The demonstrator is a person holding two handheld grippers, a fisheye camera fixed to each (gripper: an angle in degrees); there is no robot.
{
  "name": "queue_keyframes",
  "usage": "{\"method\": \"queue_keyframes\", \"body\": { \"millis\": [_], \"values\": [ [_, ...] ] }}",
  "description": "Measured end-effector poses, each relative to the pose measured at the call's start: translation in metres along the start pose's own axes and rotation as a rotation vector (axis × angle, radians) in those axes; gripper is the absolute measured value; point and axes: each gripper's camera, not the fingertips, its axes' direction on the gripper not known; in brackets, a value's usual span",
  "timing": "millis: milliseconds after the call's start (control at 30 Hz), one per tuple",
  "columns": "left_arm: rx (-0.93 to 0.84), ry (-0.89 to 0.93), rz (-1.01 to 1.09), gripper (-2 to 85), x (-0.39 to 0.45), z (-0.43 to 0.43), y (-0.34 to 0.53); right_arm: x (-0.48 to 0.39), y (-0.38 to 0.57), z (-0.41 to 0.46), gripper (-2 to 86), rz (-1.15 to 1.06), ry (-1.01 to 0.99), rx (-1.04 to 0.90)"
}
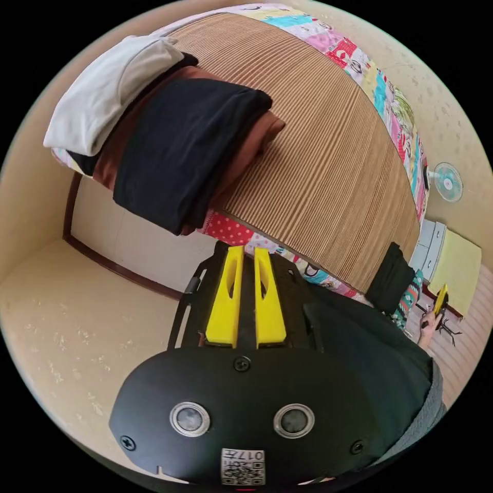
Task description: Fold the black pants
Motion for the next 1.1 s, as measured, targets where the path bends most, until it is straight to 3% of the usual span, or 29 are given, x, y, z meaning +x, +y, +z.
{"method": "queue_keyframes", "body": {
  "millis": [167, 333, 533, 667, 833, 967, 1100],
  "values": [
    [0.02, 0.037, -0.017, 9.2, -0.029, -0.002, 0.011, -0.085, 0.003, 0.095, 0.4, -0.174, 0.016, -0.203],
    [0.064, -0.058, 0.097, 12.3, -0.032, -0.02, -0.005, -0.129, 0.049, 0.163, 0.4, -0.242, 0.032, -0.345],
    [-0.093, -0.274, 0.261, 12.7, -0.035, 0.025, -0.013, -0.133, 0.103, 0.167, 0.4, -0.137, 0.079, -0.266],
    [-0.136, -0.306, 0.347, 10.3, -0.041, 0.035, -0.008, -0.126, 0.13, 0.16, 0.3, -0.008, 0.139, -0.221],
    [-0.209, -0.142, 0.51, 1.2, -0.07, -0.003, -0.007, -0.139, 0.146, 0.152, 0.3, 0.019, 0.152, -0.123],
    [-0.089, 0.111, 0.471, -0.2, -0.103, -0.074, 0.005, -0.145, 0.15, 0.162, 0.2, 0.005, 0.14, -0.147],
    [0.074, 0.316, 0.65, -0.6, -0.094, -0.167, 0.027, -0.147, 0.136, 0.181, 0.2, -0.034, 0.172, -0.234]
  ]
}}
